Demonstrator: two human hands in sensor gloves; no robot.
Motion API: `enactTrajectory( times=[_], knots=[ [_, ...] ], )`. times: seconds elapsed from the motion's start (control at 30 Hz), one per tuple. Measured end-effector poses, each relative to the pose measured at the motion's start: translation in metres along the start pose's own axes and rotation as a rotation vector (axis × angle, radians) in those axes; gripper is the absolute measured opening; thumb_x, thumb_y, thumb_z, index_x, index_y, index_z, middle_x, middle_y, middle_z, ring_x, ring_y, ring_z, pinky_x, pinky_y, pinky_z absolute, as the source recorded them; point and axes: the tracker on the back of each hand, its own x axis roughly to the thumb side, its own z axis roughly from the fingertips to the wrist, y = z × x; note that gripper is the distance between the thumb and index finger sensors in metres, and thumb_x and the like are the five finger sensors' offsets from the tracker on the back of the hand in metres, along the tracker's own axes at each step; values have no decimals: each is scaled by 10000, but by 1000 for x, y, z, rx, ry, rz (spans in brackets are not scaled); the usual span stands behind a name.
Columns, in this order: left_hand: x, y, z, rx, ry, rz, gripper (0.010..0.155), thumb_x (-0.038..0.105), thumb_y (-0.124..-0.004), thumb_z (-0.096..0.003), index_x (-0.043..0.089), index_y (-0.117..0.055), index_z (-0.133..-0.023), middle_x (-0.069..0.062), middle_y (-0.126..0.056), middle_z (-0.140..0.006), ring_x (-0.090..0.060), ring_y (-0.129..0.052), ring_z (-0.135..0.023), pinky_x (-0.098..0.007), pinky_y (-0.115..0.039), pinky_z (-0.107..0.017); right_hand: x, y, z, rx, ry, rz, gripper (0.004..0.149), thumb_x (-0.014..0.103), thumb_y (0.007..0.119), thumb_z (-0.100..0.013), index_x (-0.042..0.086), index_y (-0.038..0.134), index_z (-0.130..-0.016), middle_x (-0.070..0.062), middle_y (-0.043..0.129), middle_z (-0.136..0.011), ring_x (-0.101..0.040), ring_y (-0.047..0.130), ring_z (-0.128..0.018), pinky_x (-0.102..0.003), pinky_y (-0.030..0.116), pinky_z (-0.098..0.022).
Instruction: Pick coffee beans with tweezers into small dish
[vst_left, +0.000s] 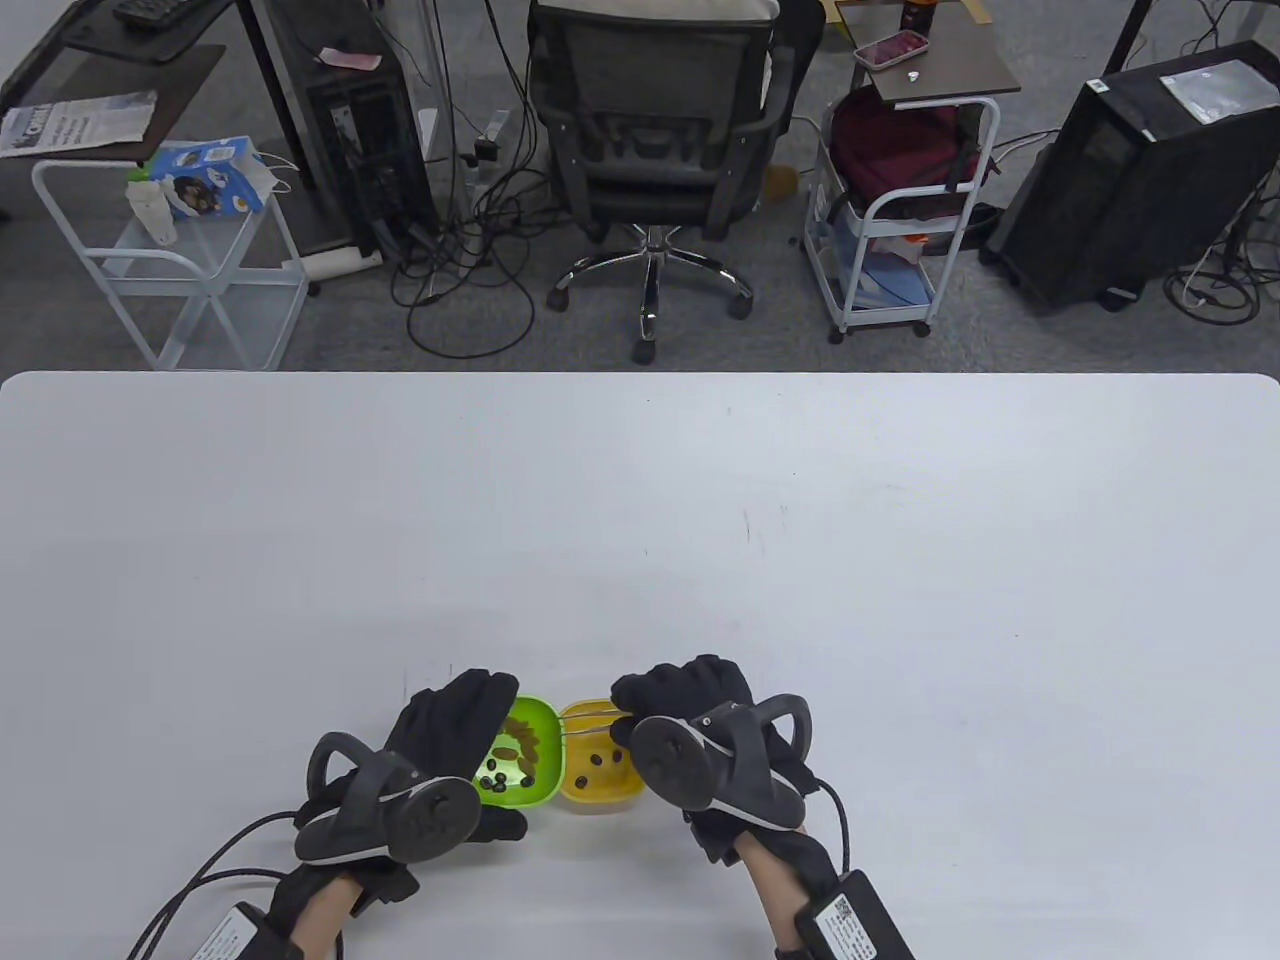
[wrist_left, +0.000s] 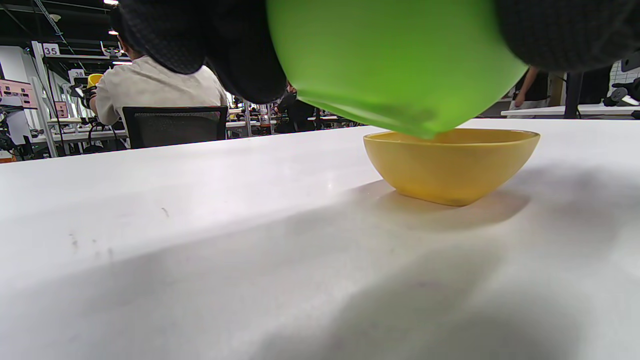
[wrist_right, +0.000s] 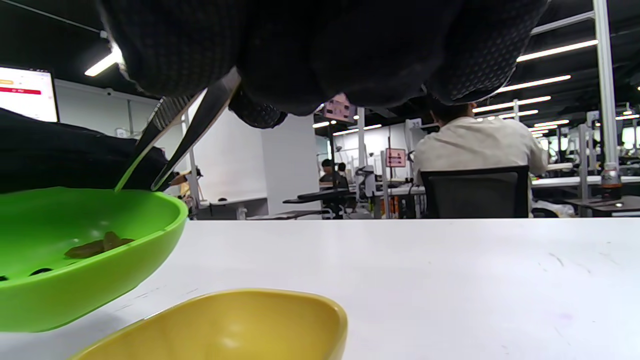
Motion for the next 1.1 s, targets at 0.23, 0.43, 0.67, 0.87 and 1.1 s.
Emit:
enactTrajectory(
  times=[0.23,0.43,0.67,0.87,1.1],
  knots=[
    [0,0,0,0,0,-2,1152,705,-741,-326,-27,-470,-1174,-335,-629,-1164,-425,-890,-950,-646,-724,-729,19,11,0,36,-72,36,432,434,761,-383,265,858,-769,101,918,-552,-141,950,-390,-529,760,-667],
    [0,0,0,-1,-2,-4,1153,705,-741,-325,-26,-471,-1175,-336,-628,-1164,-425,-890,-950,-646,-723,-729,29,18,0,59,-113,55,432,435,762,-380,267,860,-767,102,919,-549,-141,952,-389,-528,762,-665],
    [0,0,0,0,-1,-5,1154,705,-742,-325,-28,-470,-1174,-334,-628,-1164,-424,-892,-950,-645,-725,-729,35,24,-1,85,-136,72,429,435,765,-380,268,864,-762,103,921,-547,-142,953,-386,-527,764,-665],
    [1,0,0,3,-1,-6,1154,705,-742,-325,-27,-470,-1175,-337,-627,-1165,-423,-890,-951,-645,-724,-729,37,25,-1,95,-144,87,426,434,769,-378,268,869,-758,102,924,-544,-143,954,-384,-527,765,-664],
    [1,0,0,4,-3,-9,1153,705,-743,-324,-25,-472,-1174,-337,-628,-1164,-424,-890,-951,-645,-725,-729,40,25,-1,94,-153,123,423,431,769,-379,266,870,-754,101,925,-541,-143,955,-382,-526,764,-666]
  ],
)
